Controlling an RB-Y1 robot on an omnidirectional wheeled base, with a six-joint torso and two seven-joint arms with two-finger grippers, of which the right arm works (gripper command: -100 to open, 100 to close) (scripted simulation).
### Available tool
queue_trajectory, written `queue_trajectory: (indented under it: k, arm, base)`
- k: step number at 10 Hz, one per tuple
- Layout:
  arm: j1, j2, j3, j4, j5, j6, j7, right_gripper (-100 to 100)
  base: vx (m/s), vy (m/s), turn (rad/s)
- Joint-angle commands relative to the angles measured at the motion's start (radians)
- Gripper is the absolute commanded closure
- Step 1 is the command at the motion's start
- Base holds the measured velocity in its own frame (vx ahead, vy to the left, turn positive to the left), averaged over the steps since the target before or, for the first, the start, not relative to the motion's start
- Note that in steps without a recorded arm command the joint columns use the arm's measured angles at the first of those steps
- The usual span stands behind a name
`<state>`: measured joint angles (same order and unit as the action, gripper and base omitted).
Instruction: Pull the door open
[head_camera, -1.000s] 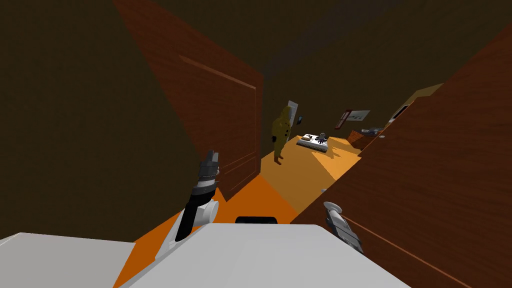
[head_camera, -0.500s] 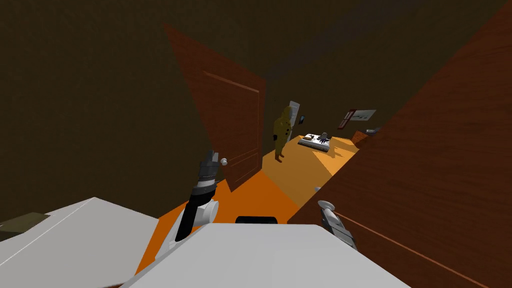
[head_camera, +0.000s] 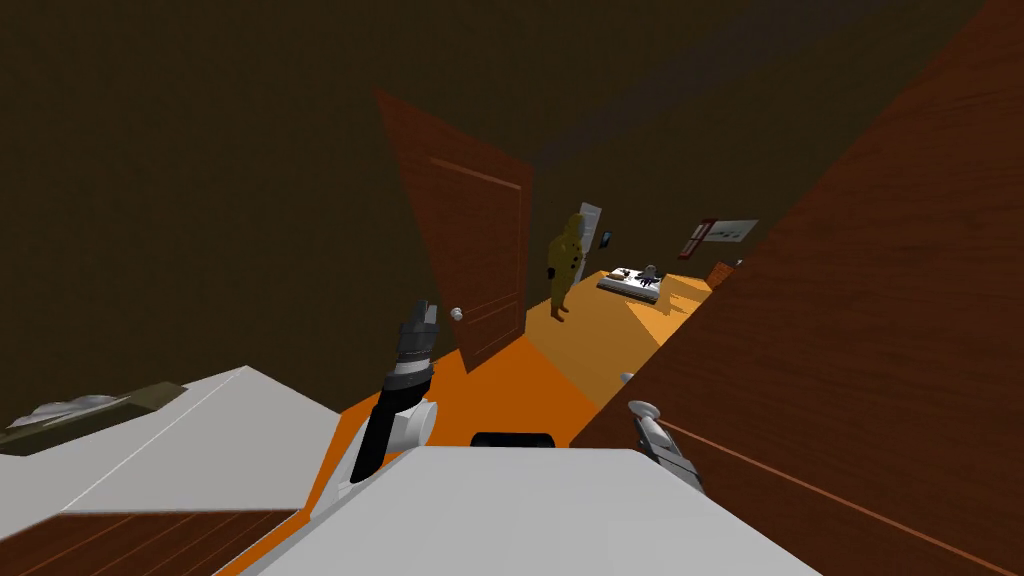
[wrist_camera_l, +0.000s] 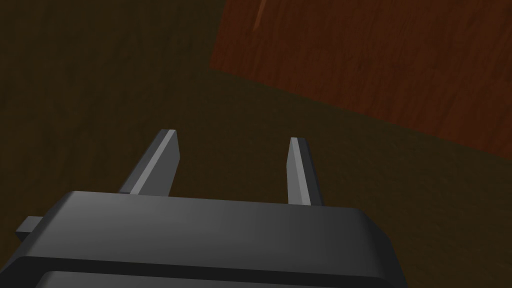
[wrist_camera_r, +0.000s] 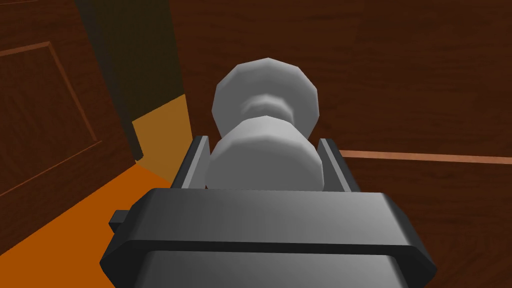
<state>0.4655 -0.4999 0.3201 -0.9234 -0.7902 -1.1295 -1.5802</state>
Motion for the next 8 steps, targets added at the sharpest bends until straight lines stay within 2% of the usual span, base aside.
queue_trajectory:
  k: [1,3,4,5,8]
  arm:
    - [0.011,-0.009,0.023,-0.005,0.018,-0.019,-0.008,100]
    - [0.020,-0.019,0.053,-0.013,0.042,-0.040,-0.017,100]
    - [0.010,-0.013,0.046,-0.003,0.037,-0.034,-0.016,100]
    - [0.016,-0.018,0.069,-0.003,0.055,-0.048,-0.022,100]
    - [0.022,-0.029,0.095,-0.008,0.078,-0.067,-0.029,100]
  base:
    - [-0.230,-0.027,0.045]
    - [-0.275,-0.015,0.063]
    - [-0.109,0.012,0.010]
    - [-0.157,-0.024,0.041]
    - [-0.193,-0.030,0.046]
